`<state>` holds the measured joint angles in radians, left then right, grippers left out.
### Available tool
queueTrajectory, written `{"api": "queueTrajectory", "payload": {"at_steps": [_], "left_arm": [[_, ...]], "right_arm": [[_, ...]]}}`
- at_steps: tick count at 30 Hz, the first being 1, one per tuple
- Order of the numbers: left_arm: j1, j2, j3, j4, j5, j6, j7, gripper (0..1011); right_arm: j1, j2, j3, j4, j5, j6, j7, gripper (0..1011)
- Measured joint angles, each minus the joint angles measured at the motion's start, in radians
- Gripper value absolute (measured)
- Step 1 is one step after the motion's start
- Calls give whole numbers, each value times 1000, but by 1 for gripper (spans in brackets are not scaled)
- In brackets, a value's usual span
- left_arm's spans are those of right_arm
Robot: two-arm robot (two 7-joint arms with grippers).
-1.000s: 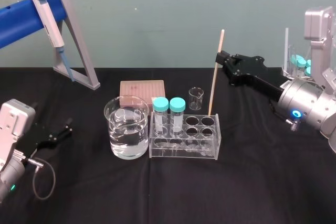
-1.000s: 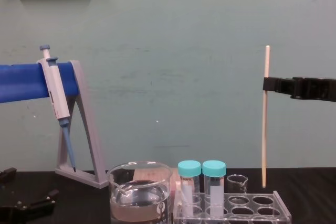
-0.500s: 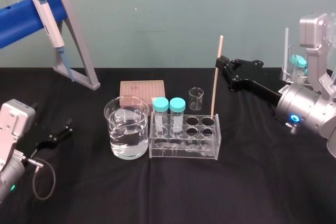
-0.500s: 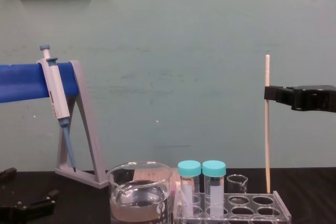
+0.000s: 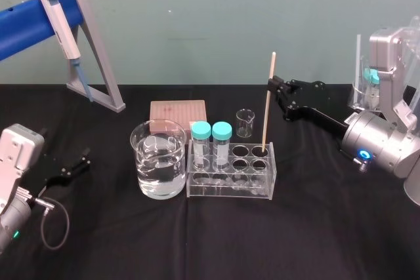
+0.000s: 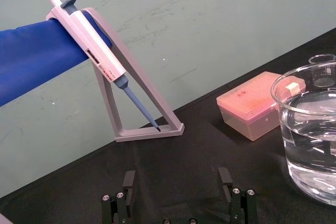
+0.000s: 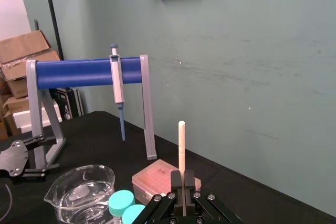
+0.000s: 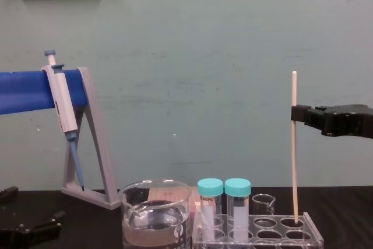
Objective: Hold the thermometer with one hand and immerse one end into the beaker, then reinsert it into the test tube rack.
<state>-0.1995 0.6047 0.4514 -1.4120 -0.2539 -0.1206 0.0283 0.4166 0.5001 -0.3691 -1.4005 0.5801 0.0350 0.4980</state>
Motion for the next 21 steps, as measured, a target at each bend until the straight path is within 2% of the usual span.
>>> {"api": "queueTrajectory", "payload": {"at_steps": [21], "left_arm": [[0,0,0,0,0,0,0,1003]], "right_arm": [[6,-48,8,106,3,-102,79,30]]}}
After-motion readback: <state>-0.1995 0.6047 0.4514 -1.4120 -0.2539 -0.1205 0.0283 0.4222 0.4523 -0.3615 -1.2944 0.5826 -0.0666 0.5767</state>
